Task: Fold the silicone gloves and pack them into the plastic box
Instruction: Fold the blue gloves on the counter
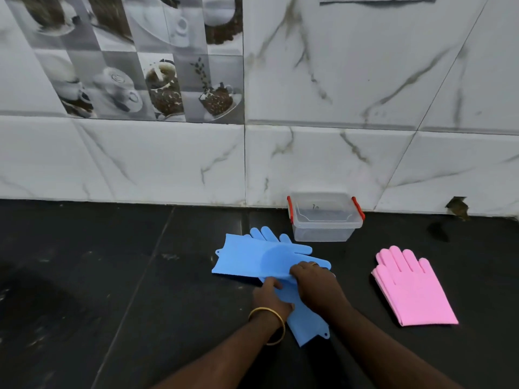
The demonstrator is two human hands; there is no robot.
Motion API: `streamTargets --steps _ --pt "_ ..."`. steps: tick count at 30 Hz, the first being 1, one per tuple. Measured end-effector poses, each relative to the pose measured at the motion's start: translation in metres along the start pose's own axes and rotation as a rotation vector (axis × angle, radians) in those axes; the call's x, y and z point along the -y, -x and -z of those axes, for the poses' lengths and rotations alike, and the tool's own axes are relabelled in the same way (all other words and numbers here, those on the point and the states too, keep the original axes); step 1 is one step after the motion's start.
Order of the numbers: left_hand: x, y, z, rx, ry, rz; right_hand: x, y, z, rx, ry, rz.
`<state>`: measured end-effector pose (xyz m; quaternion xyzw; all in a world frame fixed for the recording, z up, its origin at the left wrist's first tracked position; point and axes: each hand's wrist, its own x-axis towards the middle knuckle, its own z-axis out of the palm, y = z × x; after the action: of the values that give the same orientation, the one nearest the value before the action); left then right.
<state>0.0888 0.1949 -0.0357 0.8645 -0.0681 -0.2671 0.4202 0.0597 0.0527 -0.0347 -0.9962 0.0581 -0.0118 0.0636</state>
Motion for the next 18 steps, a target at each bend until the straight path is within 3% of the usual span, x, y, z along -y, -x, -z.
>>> streamTargets --steps 10,18 --pt "-0.004 -0.017 0.003 -0.112 0.072 0.124 -0.033 0.010 0.020 -0.184 -0.015 -0.083" --pt "0.025 -0.051 0.079 -0.282 0.000 0.151 -0.056 0.041 0.008 -0.140 -0.014 -0.118"
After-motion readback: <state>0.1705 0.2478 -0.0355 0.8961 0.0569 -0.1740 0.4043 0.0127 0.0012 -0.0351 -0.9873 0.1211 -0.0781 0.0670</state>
